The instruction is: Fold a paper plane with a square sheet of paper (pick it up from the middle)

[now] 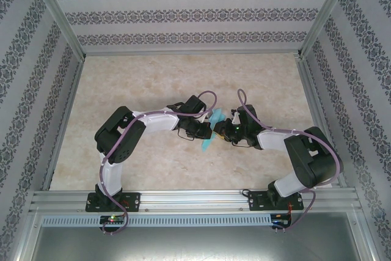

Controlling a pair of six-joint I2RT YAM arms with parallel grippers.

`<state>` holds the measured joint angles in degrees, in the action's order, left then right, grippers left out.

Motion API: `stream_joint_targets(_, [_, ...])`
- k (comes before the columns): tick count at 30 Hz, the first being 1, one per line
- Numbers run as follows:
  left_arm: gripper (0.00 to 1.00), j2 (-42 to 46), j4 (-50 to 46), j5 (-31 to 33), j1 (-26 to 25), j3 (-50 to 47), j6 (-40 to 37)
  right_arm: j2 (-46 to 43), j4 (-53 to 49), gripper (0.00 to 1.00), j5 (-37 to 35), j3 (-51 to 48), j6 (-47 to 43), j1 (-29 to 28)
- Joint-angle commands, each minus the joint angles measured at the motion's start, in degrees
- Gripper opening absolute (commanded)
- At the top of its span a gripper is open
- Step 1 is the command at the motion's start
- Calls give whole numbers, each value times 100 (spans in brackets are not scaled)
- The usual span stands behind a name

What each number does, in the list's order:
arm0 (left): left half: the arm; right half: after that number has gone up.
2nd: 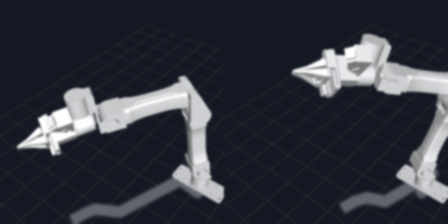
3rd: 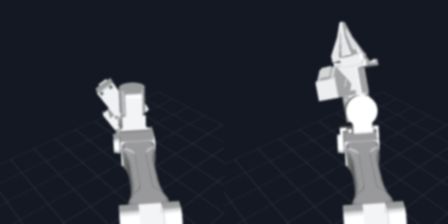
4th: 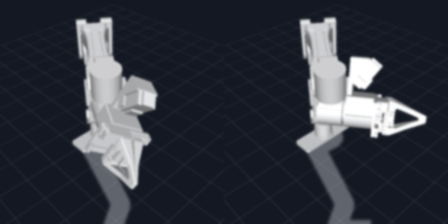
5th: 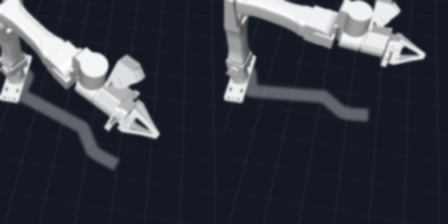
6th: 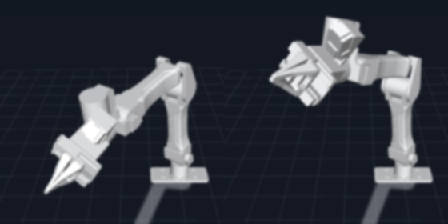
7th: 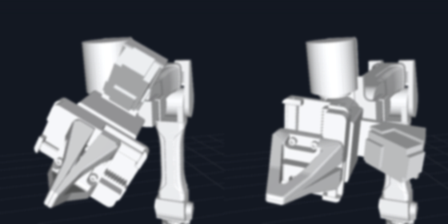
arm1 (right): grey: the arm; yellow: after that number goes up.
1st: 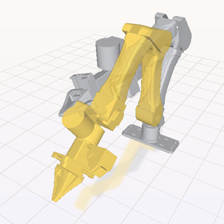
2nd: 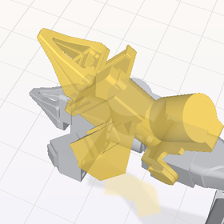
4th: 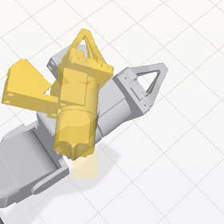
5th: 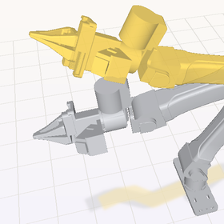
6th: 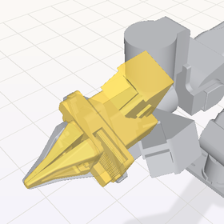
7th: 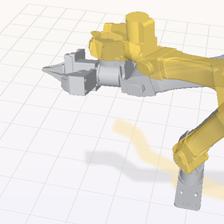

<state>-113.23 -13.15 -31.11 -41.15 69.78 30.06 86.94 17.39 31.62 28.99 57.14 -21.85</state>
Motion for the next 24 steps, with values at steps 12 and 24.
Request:
stream_joint_targets(12, [11,-79,40,-158,36,106,-229,239,-190,26,64,340,-7,119])
stream_joint_targets(24, [14,-76,30,-211,36,128,-264,279,-831,14,-112,467,-331,116])
